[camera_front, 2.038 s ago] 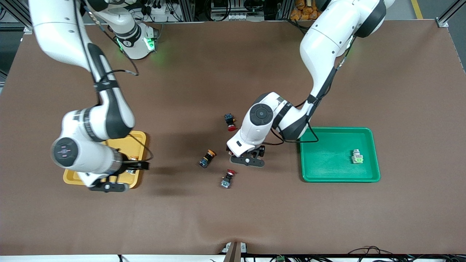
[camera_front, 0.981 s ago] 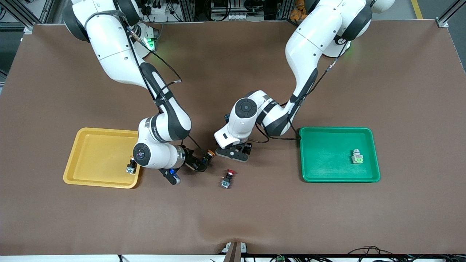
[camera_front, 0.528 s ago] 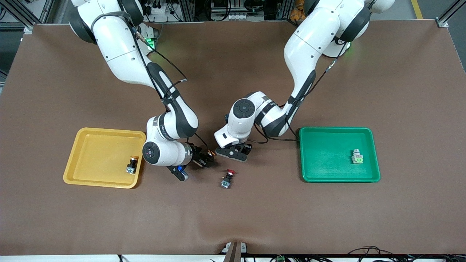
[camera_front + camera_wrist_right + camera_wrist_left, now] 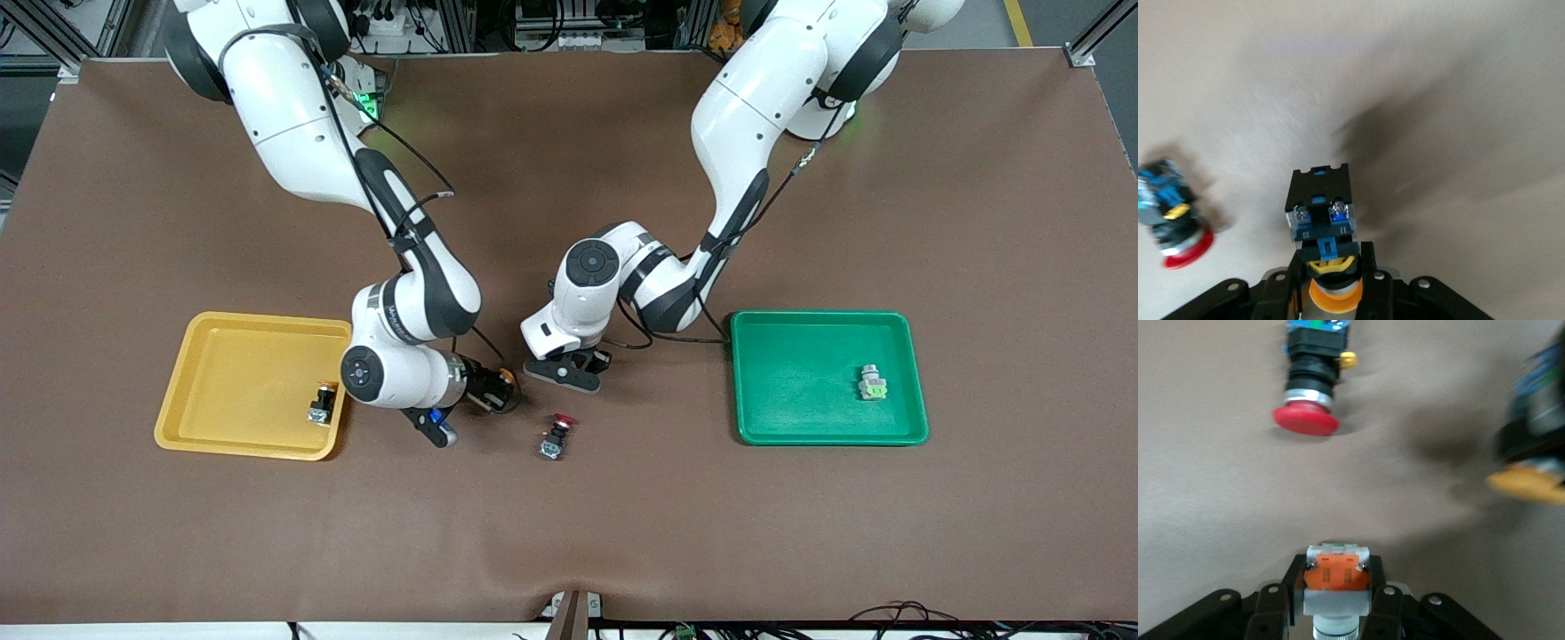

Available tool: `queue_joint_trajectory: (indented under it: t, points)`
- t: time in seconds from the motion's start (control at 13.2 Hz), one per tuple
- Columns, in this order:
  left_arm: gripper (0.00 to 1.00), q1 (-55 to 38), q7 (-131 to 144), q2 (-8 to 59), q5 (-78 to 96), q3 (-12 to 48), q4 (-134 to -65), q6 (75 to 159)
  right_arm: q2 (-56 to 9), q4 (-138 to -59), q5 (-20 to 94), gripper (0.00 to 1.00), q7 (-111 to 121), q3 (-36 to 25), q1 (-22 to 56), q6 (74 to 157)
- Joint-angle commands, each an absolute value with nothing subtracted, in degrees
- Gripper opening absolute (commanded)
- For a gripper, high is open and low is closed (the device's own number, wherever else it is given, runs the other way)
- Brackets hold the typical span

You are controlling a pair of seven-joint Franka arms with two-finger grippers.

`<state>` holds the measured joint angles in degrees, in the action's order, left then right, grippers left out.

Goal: Place green and yellow buttons in trays
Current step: 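Carry the orange button to the green tray while the right gripper carries the blue button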

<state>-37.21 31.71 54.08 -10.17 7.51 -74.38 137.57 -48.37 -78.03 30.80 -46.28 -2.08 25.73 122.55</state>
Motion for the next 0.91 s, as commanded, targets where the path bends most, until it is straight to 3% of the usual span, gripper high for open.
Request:
queue_joint_trajectory:
  t: [0.0, 0.3, 0.83]
  points:
    - [0.00, -34.1, 32.9, 48.8, -11.3, 5.8, -74.4, 127.7, -41.7, -78.8, 25.8, 0.00, -43.9, -1.8, 22.3, 117.2]
    - [0.00, -22.3, 33.7, 39.0, -10.7, 6.8, -74.4, 116.7, -36.8, -78.8, 13.9, 0.00, -33.7, -1.6, 17.3, 117.0]
    - [0.00, -7.9, 29.0, 36.7, -10.6, 6.9, -75.3, 109.4, -33.6, -79.5, 10.1, 0.00, -10.2, -1.6, 0.9, 108.6]
